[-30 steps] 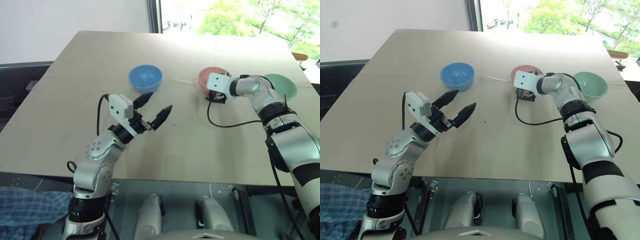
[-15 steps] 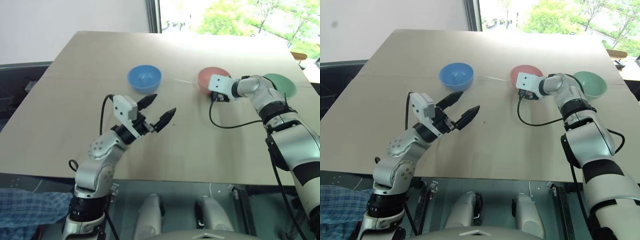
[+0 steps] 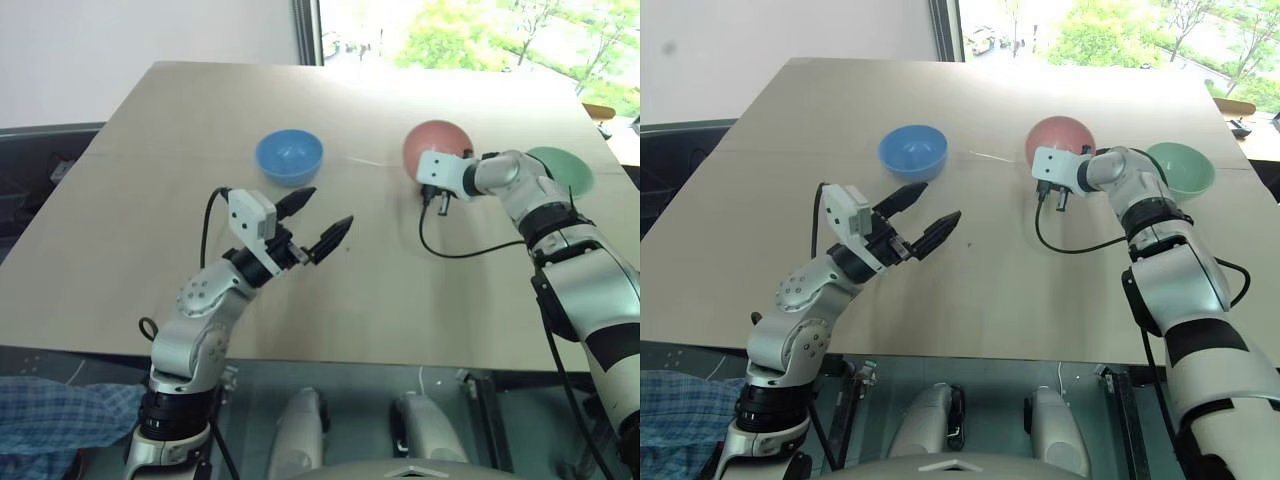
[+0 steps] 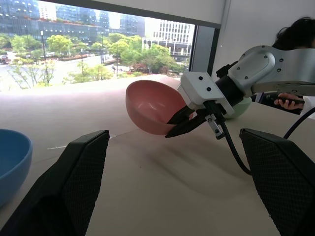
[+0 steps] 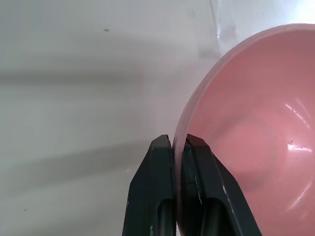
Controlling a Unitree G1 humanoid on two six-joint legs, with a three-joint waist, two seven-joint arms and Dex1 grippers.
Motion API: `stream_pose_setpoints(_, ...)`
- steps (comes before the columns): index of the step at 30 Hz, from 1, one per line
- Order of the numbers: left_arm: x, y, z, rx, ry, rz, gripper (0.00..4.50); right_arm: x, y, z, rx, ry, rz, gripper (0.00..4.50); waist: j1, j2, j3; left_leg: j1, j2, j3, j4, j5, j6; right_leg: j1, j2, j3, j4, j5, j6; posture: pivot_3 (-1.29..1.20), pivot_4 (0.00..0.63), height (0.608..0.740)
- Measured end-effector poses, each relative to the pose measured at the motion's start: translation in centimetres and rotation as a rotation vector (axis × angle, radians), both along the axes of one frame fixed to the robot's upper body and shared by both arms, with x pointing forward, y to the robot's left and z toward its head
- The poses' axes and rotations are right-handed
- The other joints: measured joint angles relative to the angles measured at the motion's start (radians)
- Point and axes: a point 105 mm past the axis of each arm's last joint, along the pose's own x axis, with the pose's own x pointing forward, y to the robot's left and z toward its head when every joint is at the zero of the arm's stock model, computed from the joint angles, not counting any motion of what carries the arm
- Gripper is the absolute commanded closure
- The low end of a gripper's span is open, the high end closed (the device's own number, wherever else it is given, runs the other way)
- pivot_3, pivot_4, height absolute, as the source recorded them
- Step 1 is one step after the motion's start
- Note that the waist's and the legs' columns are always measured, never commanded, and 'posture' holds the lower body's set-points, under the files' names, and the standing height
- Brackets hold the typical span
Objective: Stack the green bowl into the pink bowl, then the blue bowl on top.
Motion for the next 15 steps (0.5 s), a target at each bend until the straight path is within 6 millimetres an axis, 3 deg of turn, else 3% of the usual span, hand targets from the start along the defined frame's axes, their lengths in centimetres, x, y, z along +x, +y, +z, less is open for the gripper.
stream_pose_setpoints(7, 0.0, -0.3, 0.1, 0.008, -0.005, -0.026, 0.00, -4.2, 0.2, 2.6, -0.097, 0.075, 0.269, 4.49, 0.004, 0.000, 0.000, 0.000, 0.000, 0.000, 0.000, -0.001, 0.001, 0.000, 0.000, 0.000, 0.000, 0.000, 0.000, 0.00, 0.150, 0.740)
stream_pose_setpoints(11, 0.4, -0.4, 0.0, 0.010, 0.001, -0.039, 0.00, -8.6, 0.6, 2.1, -0.150, 0.168, 0.371, 4.49, 0.007, 0.000, 0.000, 0.000, 0.000, -0.001, 0.000, -0.001, 0.002, 0.000, 0.000, -0.001, 0.000, 0.000, 0.000, 0.00, 0.150, 0.740)
stream_pose_setpoints(15, 0.5, -0.7, -0.1, 0.015, 0.004, -0.067, 0.00, -12.2, 2.2, 1.8, -0.137, 0.230, 0.438, 4.49, 0.002, 0.000, 0.000, 0.001, 0.000, -0.001, 0.001, -0.002, 0.003, 0.000, 0.001, 0.000, 0.001, 0.000, 0.000, 0.00, 0.150, 0.740)
